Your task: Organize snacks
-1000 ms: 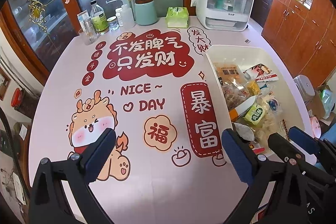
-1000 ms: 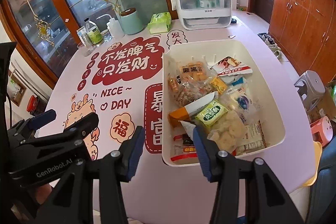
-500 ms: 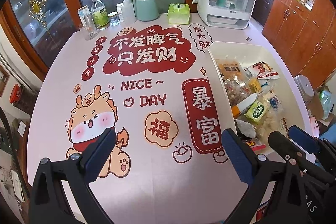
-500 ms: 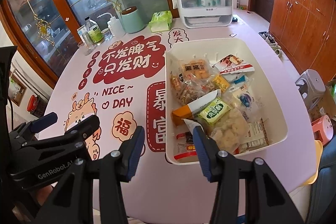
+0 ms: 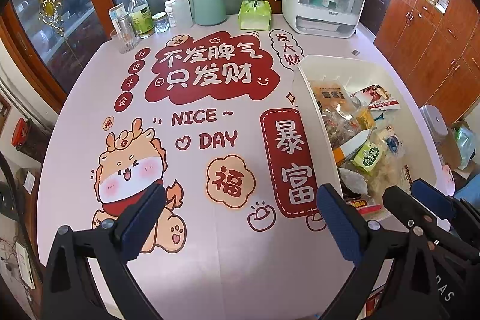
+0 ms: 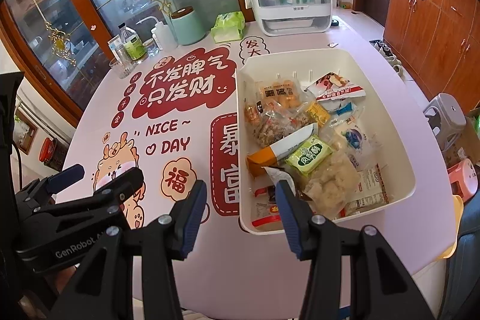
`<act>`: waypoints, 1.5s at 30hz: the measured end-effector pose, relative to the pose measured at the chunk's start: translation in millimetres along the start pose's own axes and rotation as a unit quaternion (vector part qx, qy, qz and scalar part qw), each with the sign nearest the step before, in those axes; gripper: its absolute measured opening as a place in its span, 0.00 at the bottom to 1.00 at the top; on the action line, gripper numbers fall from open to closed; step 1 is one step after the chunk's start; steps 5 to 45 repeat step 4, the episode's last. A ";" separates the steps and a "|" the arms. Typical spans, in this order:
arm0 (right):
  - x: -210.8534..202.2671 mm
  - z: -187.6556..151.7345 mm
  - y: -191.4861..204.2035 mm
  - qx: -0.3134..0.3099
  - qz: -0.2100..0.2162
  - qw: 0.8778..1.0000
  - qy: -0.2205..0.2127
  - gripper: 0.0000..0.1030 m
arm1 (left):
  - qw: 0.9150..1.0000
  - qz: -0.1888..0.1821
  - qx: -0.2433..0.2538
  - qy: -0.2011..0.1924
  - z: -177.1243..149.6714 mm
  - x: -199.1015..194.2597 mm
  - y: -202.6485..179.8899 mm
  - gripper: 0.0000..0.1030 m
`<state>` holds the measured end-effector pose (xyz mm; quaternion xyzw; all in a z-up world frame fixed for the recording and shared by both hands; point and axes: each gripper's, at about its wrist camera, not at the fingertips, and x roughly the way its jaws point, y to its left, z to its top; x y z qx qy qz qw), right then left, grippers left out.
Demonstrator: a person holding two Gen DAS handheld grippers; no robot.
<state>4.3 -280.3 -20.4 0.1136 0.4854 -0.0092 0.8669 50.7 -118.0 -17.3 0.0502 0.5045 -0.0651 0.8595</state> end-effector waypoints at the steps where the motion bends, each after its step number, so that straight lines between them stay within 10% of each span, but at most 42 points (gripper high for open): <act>1: 0.0 0.0 -0.1 0.000 0.000 1.000 0.000 0.47 | 1.000 -0.001 0.000 0.000 0.6 -0.3 -0.2 0.97; 45: 0.3 -0.4 0.2 0.001 0.000 1.000 0.001 0.47 | 1.000 -0.001 0.000 0.003 0.3 0.8 0.0 0.97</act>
